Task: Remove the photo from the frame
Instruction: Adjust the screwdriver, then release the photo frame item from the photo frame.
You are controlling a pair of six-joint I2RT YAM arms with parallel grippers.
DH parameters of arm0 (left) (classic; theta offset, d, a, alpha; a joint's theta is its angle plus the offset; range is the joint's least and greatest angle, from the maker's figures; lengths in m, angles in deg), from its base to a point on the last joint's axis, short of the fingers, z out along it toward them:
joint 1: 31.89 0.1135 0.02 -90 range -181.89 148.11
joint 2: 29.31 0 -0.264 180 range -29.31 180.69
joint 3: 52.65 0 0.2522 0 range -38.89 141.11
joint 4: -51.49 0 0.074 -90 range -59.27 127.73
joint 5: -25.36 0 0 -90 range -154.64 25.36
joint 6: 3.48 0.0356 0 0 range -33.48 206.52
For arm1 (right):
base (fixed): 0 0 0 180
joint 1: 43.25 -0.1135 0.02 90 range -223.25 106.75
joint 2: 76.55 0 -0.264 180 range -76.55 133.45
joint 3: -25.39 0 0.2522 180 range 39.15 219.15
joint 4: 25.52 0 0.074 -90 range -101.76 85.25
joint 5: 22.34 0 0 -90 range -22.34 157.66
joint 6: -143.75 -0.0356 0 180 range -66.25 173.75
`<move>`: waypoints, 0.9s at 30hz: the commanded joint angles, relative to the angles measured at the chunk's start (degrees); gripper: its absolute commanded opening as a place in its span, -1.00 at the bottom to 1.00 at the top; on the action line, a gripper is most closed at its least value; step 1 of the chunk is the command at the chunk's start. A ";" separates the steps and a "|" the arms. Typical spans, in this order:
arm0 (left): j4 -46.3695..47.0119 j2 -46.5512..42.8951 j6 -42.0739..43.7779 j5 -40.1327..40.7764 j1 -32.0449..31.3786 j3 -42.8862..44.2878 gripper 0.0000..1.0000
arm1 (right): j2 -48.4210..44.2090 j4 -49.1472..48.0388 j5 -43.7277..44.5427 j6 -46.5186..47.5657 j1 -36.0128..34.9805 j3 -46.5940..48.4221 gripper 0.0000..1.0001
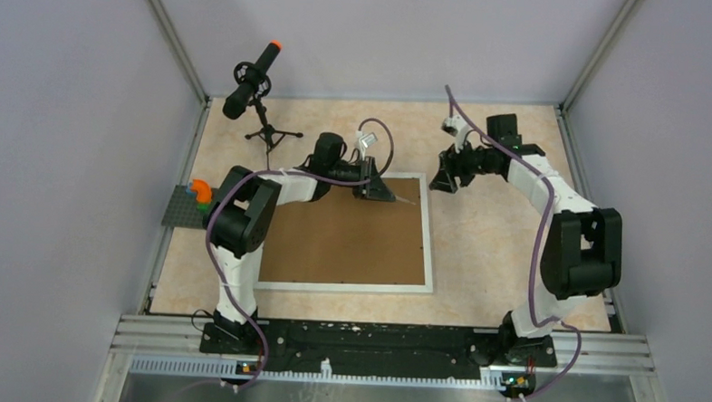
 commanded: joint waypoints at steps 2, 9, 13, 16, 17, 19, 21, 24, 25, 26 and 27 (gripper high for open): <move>21.76 -2.87 -4.87 4.44 0.30 -8.82 -1.00 | 1.33 -4.39 -4.72 -17.89 4.82 -4.57 0.15; 29.34 1.93 -4.65 7.29 0.27 -8.02 -1.00 | 6.53 -8.96 -4.55 -28.06 5.43 -6.72 -0.04; 30.19 4.37 -4.58 7.68 0.16 -6.29 -1.00 | 9.50 -11.59 -3.71 -31.63 5.57 -6.44 -0.13; 30.25 5.98 -4.81 7.84 0.25 -5.15 -1.00 | 11.49 -12.43 -3.03 -32.86 5.58 -5.64 -0.24; 30.31 6.32 -4.93 8.19 0.25 -5.03 -1.00 | 12.09 -12.54 -2.92 -33.07 5.58 -5.35 -0.26; 30.38 7.03 -5.17 8.96 0.25 -4.68 -1.00 | 13.08 -12.82 -2.75 -33.22 5.55 -4.85 -0.28; 30.44 7.71 -5.17 9.31 0.25 -4.41 -1.00 | 14.00 -13.28 -2.55 -33.69 5.57 -4.78 -0.30; 29.79 8.61 -4.44 9.00 0.25 -4.05 -1.00 | 15.33 -13.59 -2.64 -34.30 5.55 -4.51 -0.34; 29.01 8.83 -3.99 8.90 0.25 -3.95 -1.00 | 15.65 -13.63 -2.70 -34.33 5.53 -4.41 -0.34; 28.51 8.97 -3.52 8.84 0.25 -3.86 -1.00 | 15.98 -13.70 -2.72 -34.42 5.57 -4.30 -0.35; 27.94 9.15 -3.11 8.94 0.23 -3.80 -1.00 | 16.15 -13.96 -2.72 -34.62 5.56 -4.31 -0.35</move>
